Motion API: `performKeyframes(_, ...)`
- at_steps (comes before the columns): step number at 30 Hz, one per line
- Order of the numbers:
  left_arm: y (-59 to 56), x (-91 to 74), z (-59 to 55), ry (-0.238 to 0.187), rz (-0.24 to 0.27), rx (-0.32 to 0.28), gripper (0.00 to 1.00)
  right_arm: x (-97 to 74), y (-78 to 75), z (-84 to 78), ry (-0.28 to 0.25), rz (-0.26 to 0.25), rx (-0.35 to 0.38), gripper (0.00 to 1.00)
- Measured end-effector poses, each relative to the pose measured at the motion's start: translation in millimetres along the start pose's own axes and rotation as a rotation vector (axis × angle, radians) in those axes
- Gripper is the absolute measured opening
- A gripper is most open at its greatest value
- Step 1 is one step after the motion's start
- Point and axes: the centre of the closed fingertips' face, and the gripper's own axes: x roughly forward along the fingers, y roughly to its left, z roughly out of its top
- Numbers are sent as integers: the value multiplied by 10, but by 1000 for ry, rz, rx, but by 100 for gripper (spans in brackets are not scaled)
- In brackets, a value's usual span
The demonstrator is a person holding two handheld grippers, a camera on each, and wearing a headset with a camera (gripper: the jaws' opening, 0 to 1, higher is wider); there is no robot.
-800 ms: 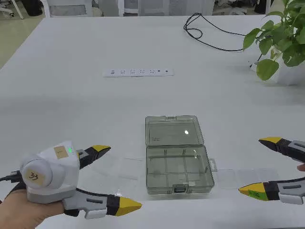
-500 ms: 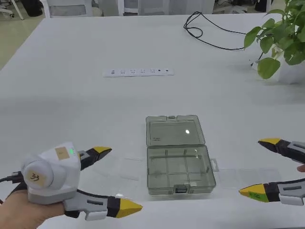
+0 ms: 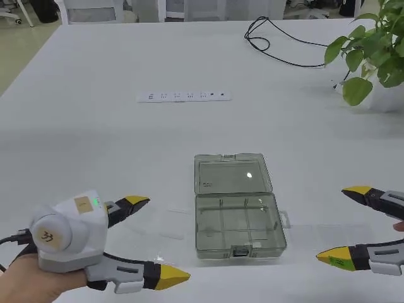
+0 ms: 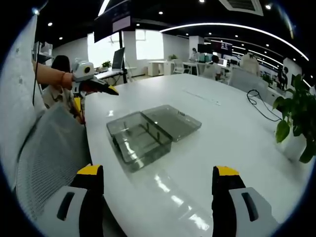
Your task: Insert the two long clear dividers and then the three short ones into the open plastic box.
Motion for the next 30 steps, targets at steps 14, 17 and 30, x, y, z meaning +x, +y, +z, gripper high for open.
performKeyframes(14,15,-8,-11,-1,3,-4,100,-9,2,28,1,0,-4,92)
performKeyframes(17,16,-4,-12,-1,4,-4,100,-6,3,27,3,0,-5,92)
performKeyframes(30,9,-4,-15,1,3,-3,100,-12,-5,25,2,-2,-6,92)
